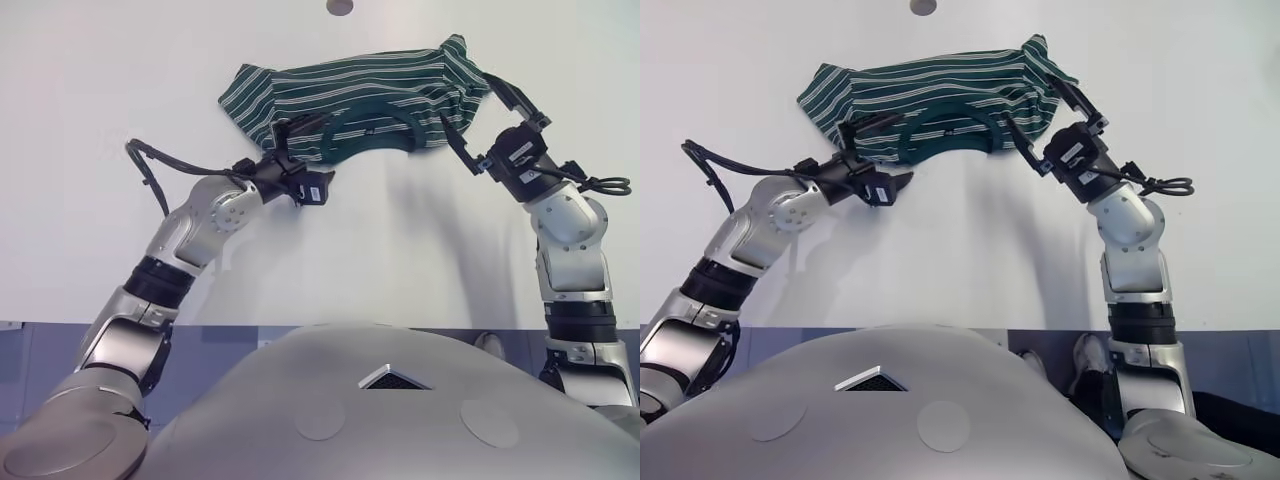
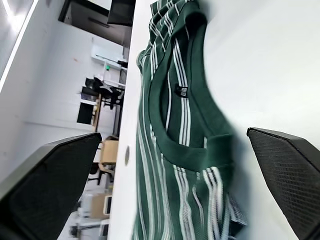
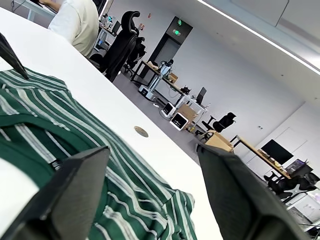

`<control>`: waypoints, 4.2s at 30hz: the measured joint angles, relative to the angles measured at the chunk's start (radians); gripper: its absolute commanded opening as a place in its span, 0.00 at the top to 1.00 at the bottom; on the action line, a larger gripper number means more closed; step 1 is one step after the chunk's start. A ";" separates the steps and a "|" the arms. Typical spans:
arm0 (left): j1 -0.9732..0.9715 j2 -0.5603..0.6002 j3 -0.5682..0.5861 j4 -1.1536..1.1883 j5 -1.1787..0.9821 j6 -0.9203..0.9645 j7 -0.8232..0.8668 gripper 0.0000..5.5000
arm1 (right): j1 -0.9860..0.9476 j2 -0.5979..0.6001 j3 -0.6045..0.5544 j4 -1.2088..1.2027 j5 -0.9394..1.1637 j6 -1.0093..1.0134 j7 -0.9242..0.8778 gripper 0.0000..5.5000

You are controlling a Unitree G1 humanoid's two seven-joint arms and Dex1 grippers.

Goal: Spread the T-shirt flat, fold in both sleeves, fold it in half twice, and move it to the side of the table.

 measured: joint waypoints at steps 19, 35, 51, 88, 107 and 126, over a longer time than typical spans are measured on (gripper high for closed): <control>0.004 -0.001 0.006 0.038 -0.026 0.064 -0.076 0.78 | -0.032 0.000 -0.012 0.050 -0.020 -0.024 -0.021 0.41; 0.016 -0.041 0.036 -0.004 -0.106 0.039 -0.066 1.00 | -0.162 -0.131 0.183 0.446 -0.497 -0.253 -0.187 0.45; 0.003 -0.045 0.039 0.011 -0.109 0.001 -0.052 1.00 | -0.194 -0.115 0.234 0.493 -0.490 -0.277 -0.270 1.00; -0.882 -0.162 0.106 1.076 -0.310 0.068 -0.317 1.00 | -1.069 -0.007 0.279 1.212 -0.364 -0.201 0.030 1.00; -1.486 -0.170 0.048 1.339 -0.062 0.031 0.387 1.00 | -1.664 -0.047 0.361 1.432 -0.623 0.058 -0.589 1.00; -0.467 0.321 -0.142 0.058 -0.985 0.271 -1.241 1.00 | -0.279 -0.577 0.480 -0.077 0.343 0.211 0.808 1.00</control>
